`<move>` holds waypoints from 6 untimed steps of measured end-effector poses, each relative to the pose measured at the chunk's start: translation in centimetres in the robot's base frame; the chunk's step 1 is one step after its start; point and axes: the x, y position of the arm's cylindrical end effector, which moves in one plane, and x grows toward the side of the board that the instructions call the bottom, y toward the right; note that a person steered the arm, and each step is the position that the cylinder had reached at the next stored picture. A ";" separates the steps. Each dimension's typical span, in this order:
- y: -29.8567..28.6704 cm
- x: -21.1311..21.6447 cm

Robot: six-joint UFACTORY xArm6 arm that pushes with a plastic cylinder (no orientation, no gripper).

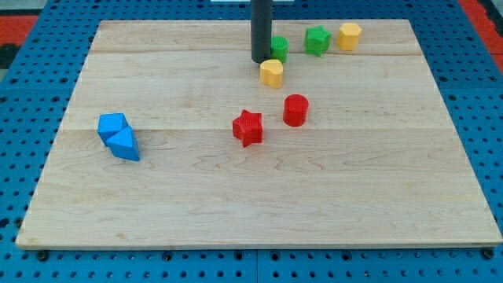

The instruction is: Push the yellow heart into the green blocks

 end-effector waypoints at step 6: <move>7.6 1.6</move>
